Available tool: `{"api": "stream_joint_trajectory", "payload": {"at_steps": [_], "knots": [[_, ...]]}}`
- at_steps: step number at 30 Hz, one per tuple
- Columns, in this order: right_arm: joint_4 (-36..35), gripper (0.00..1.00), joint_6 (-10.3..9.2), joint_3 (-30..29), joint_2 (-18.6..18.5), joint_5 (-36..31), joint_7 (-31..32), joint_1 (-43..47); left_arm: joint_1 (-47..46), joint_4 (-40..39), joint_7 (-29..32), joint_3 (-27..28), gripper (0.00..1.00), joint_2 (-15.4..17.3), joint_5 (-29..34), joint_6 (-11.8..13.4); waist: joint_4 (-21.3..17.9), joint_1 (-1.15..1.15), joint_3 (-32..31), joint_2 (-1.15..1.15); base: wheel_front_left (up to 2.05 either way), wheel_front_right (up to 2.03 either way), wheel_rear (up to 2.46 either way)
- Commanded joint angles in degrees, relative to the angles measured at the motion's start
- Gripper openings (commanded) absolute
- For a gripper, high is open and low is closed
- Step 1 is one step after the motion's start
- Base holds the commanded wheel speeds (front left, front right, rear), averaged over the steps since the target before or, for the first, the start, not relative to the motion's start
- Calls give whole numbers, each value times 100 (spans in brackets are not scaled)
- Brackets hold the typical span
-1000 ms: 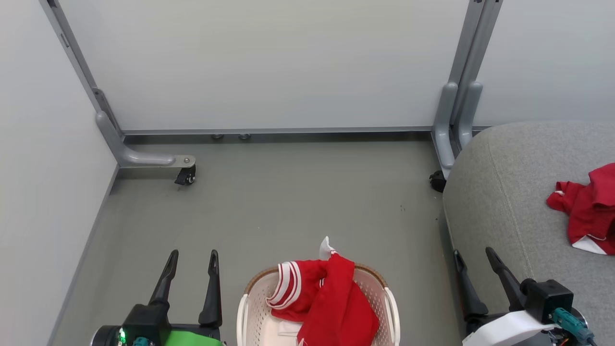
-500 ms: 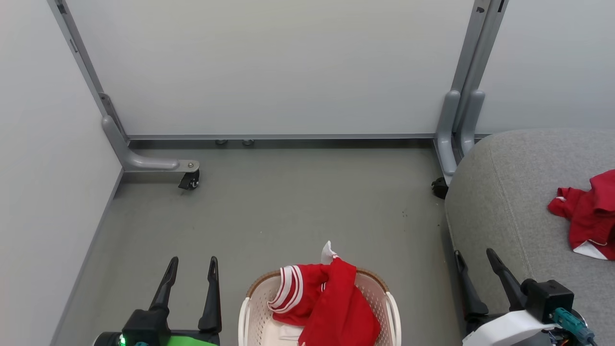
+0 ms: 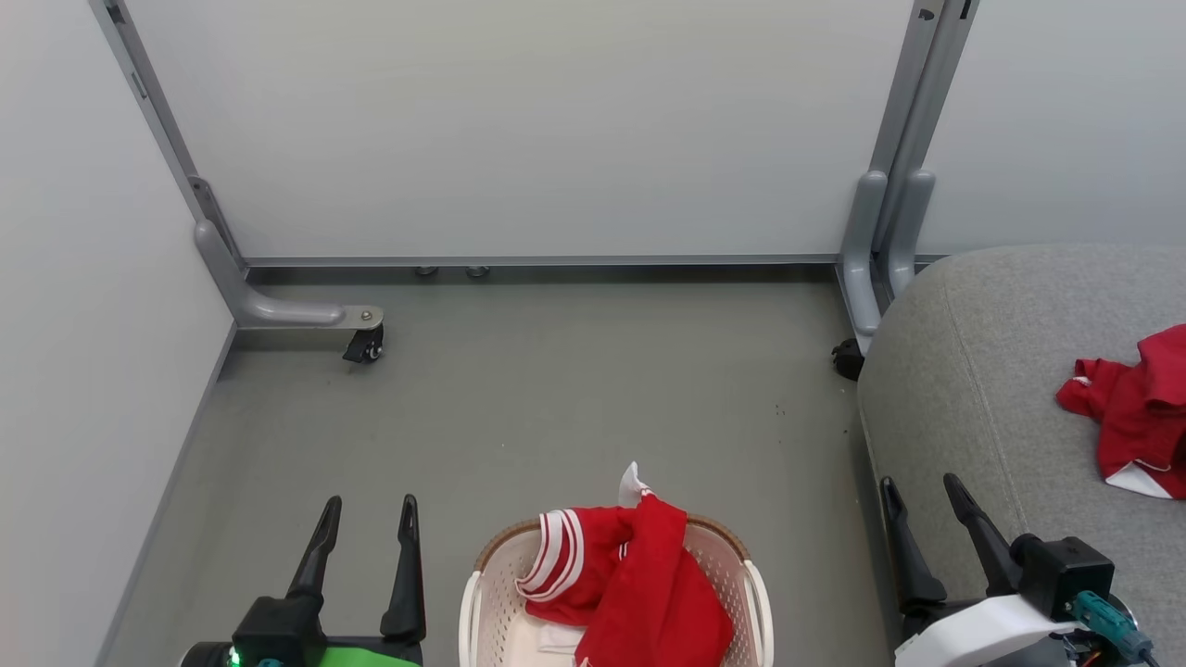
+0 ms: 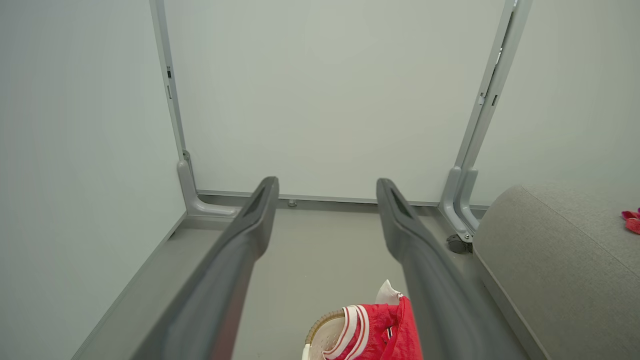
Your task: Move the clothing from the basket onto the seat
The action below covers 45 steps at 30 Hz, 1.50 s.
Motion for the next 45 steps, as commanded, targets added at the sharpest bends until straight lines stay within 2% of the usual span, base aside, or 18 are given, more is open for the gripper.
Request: {"api": "stream_joint_trajectory", "payload": {"at_steps": [1,9,15,23,29,33,39,45], "knots": [[-24,100,-6,-2,-8,17,-2,-49,-20,-11,-2,34,100,12,-20,28,-3,0,4,0,0,0,0],[-178,100,-6,-49,-79,-66,-2,-160,-126,66,-2,-44,100,12,-24,-5,-139,0,199,0,0,0,0],[-445,100,-6,-168,-89,-154,-2,-281,-385,234,-2,-255,100,12,-55,-42,-384,0,635,0,0,0,0],[-894,100,-6,-415,-126,-362,-2,-786,-1506,697,-2,-750,100,13,198,-167,-758,0,2172,0,0,0,0],[-1184,100,-5,-422,-52,-493,-2,-1268,-2586,1520,-3,-1123,100,18,365,-329,-1089,0,3437,0,0,0,0],[-1360,100,-5,-364,0,-567,-2,-1565,-3287,2111,-3,-1333,100,23,727,-396,-1326,0,4109,0,0,0,0],[-1596,100,-5,-180,135,-642,-2,-1845,-4146,3203,-2,-1472,100,29,916,-492,-1625,0,4800,0,0,0,0],[-1670,100,-5,-66,250,-618,-2,-1979,-4766,4394,-3,-1575,100,38,862,-584,-1834,0,5187,0,0,0,0]]}}
